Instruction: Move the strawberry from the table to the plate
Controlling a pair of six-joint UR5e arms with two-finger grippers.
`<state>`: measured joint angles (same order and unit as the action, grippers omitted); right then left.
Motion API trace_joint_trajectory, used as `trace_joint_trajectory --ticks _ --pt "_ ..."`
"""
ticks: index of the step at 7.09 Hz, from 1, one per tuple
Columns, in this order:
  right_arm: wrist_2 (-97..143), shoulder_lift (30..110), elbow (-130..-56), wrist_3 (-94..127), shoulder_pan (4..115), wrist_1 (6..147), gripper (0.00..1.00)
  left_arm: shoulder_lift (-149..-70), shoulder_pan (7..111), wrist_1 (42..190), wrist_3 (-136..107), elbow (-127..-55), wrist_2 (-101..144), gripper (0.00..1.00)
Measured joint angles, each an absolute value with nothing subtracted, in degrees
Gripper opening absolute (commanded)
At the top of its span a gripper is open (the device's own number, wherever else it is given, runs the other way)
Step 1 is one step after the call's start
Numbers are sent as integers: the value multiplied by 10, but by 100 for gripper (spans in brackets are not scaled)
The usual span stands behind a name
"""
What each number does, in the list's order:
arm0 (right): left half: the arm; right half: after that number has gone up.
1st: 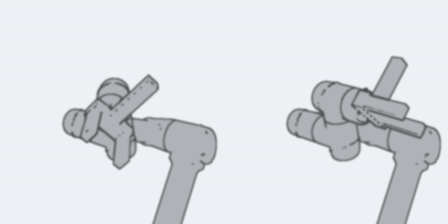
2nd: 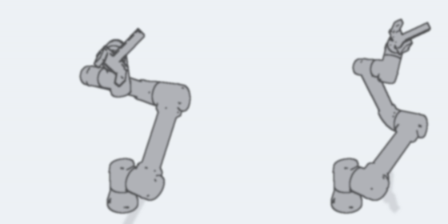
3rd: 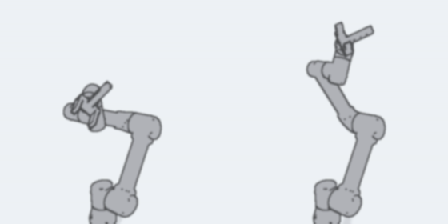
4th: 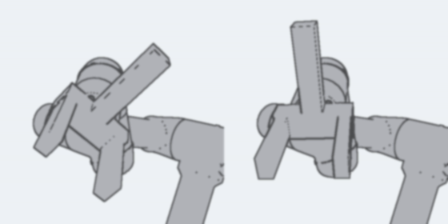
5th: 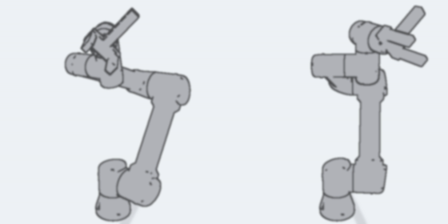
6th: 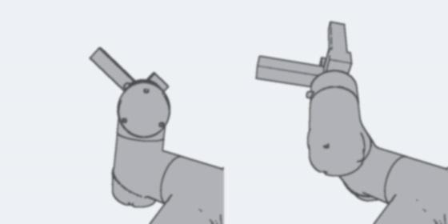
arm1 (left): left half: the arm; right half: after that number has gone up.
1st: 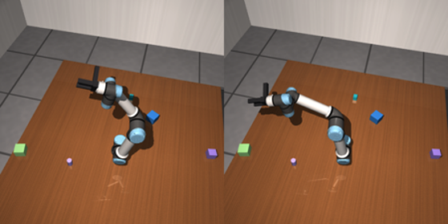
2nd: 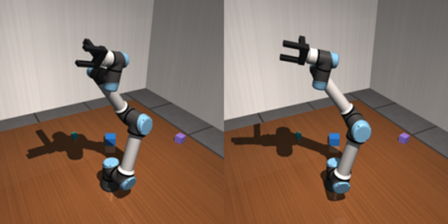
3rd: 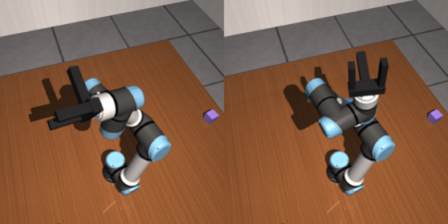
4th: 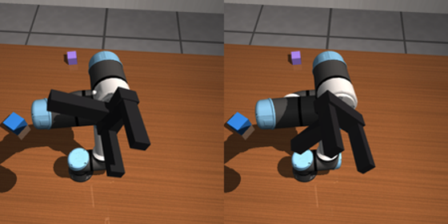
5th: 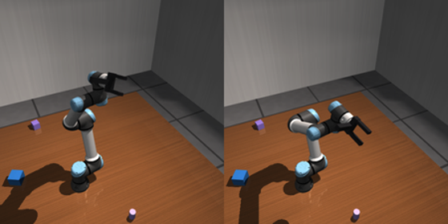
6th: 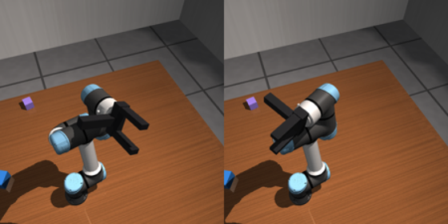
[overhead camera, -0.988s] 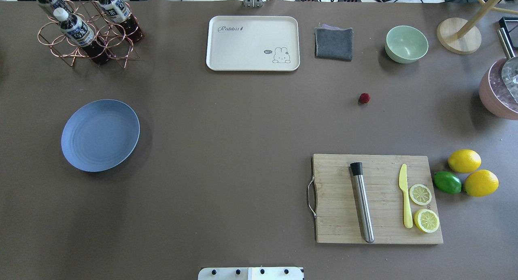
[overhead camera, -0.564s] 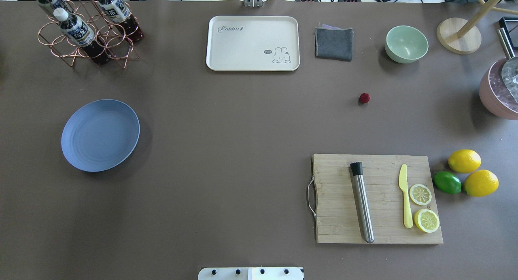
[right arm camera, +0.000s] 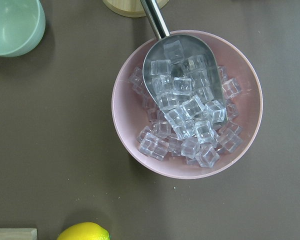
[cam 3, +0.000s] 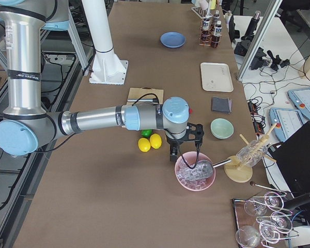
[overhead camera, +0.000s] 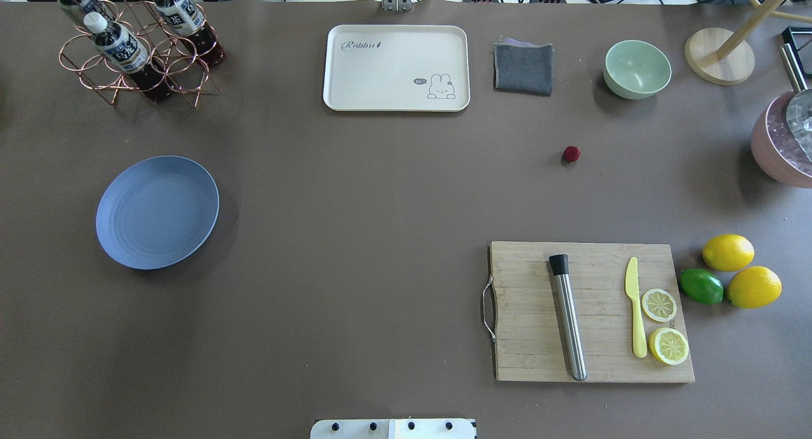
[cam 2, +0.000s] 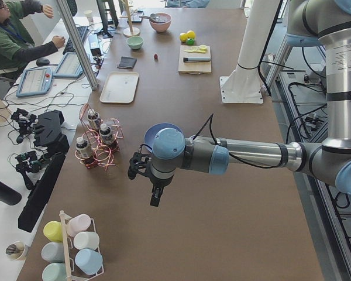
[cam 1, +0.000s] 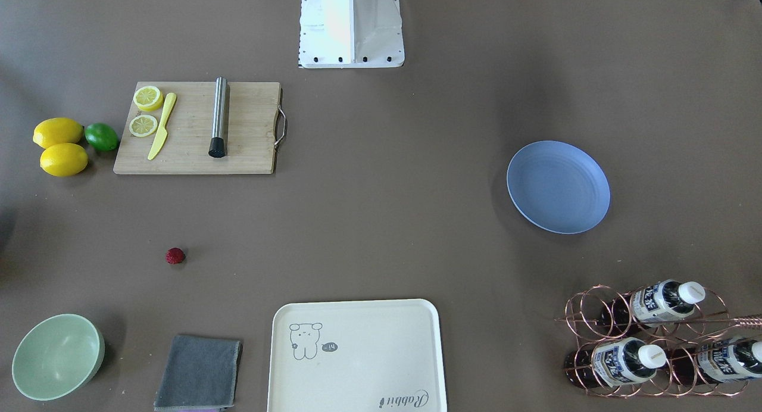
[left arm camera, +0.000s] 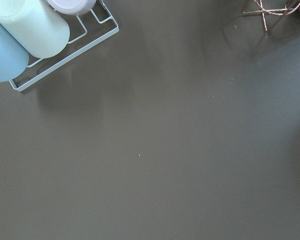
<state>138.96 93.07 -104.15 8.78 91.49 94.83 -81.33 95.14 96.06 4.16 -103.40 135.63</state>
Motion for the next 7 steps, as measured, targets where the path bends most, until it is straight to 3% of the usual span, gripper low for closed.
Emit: trace_joint_trajectory --ticks 7 --pt "1394 885 -1049 126 880 948 100 -876 861 1094 -105 -1014 1383 98"
